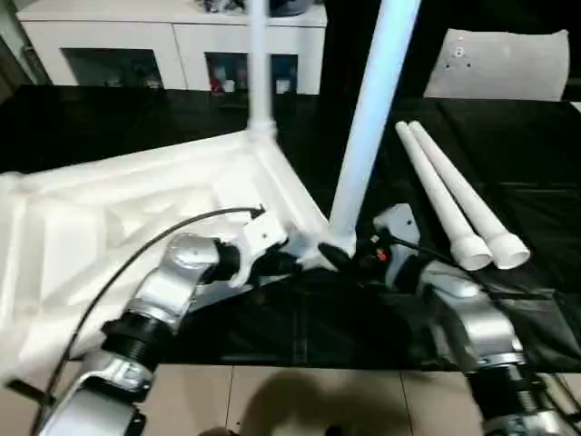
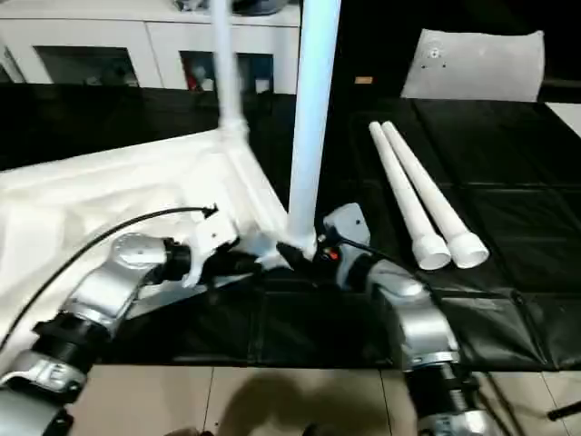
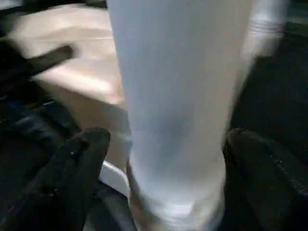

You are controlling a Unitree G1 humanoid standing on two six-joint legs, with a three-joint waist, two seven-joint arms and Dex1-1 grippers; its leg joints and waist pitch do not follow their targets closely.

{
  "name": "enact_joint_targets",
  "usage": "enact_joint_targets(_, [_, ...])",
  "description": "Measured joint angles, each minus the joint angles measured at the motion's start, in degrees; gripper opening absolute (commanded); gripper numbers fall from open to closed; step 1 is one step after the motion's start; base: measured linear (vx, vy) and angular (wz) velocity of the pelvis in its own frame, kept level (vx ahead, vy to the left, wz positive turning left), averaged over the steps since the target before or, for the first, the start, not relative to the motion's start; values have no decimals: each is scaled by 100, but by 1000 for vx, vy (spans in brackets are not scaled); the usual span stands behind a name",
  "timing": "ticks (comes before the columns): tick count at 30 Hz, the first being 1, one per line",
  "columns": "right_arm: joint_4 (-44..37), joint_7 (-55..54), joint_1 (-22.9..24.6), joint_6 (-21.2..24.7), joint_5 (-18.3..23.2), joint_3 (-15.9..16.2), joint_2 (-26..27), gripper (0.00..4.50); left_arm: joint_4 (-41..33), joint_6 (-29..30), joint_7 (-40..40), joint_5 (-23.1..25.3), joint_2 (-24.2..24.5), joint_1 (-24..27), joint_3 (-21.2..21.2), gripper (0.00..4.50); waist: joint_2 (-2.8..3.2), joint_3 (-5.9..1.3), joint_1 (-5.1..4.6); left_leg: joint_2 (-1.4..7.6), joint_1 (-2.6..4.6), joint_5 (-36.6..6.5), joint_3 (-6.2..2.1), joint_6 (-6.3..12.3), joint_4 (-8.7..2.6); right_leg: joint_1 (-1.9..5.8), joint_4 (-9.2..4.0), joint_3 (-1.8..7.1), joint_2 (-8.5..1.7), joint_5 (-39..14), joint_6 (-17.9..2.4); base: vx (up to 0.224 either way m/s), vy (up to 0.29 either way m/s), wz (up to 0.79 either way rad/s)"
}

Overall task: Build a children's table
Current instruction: Rotate leg to tighten

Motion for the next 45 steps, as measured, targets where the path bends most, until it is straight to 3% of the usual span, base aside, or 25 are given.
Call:
enact_joint_targets(5, [-116, 1201, -42, 80, 83, 290, -728, 446, 414, -653, -964, -121, 372, -165, -121, 0, -23, 11, 99, 0, 1, -6, 0, -9, 26, 8, 1, 0, -3, 14, -11, 0, 0, 0])
enact_joint_targets(9, [-115, 1803, -63, 82, 68, 632, -941, 446, 629, -923, -1458, -157, 501, -327, -259, 0, -34, 18, 153, 3, -1, -6, 0, -9, 43, 10, 6, 1, -3, 17, -12, 0, 0, 0])
enact_joint_targets(13, [-94, 2175, -241, 62, 68, 779, -971, 446, 882, -1221, -1761, -153, 578, -484, -371, 0, -46, 25, 172, 3, -3, -6, 0, -9, 46, 10, 9, 1, -3, 20, -16, 0, 0, 0])
enact_joint_targets(21, [138, 2283, -431, -53, 64, 915, -834, 384, 1172, -1551, -1973, -50, 528, -709, -490, 0, -53, 28, 311, 5, -3, -6, 1, -9, 46, 9, 13, 1, -4, 21, -17, 0, 0, 0])
enact_joint_targets(35, [295, 2479, -498, -168, 69, 988, -821, 272, 1551, -1839, -2046, -49, 476, -876, -544, 0, -54, 28, 317, 5, 1, -6, 1, -10, 53, 10, 25, 1, -5, 20, -16, 0, 0, 0])
enact_joint_targets(45, [297, 2477, -497, -184, 64, 999, -823, 263, 1650, -1949, -2052, -52, 464, -899, -546, 0, -54, 28, 317, 6, 2, -6, 1, -10, 53, 11, 26, 1, -5, 20, -16, 0, 0, 0])
